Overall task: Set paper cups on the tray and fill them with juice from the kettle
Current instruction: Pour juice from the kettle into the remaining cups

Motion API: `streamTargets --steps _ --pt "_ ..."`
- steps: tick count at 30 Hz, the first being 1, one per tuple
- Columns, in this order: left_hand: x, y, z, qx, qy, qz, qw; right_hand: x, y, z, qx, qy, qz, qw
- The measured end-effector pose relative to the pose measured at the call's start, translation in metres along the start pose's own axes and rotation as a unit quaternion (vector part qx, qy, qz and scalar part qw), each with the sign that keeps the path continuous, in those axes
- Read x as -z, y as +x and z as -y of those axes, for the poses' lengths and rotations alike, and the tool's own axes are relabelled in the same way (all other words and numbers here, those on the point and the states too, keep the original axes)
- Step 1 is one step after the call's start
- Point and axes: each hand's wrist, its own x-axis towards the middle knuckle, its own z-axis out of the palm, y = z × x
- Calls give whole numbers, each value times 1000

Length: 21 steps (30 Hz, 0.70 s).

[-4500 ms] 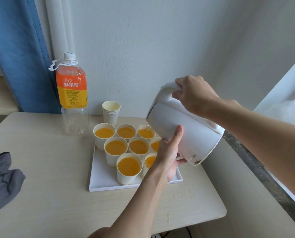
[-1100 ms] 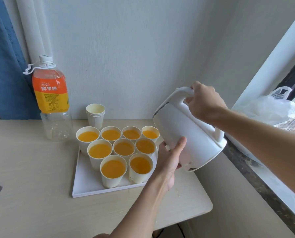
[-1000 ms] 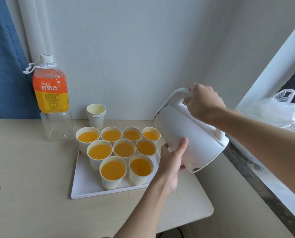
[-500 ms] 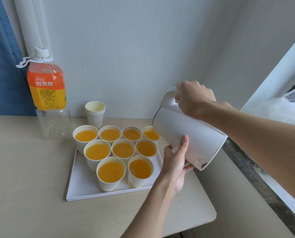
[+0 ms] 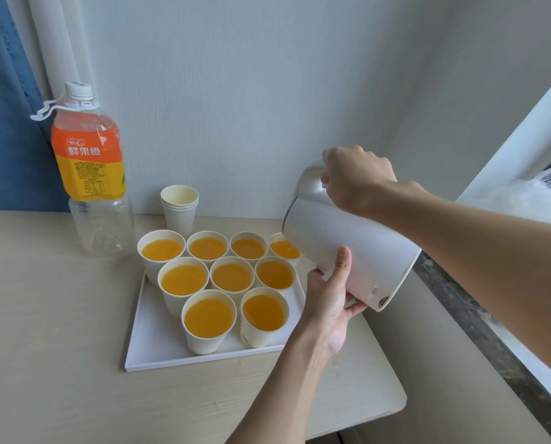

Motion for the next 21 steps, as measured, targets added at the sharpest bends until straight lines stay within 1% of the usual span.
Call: streamTargets --steps 21 --pt "2 2 -2 0 -11 10 1000 -3 4 9 21 -22 -9 999"
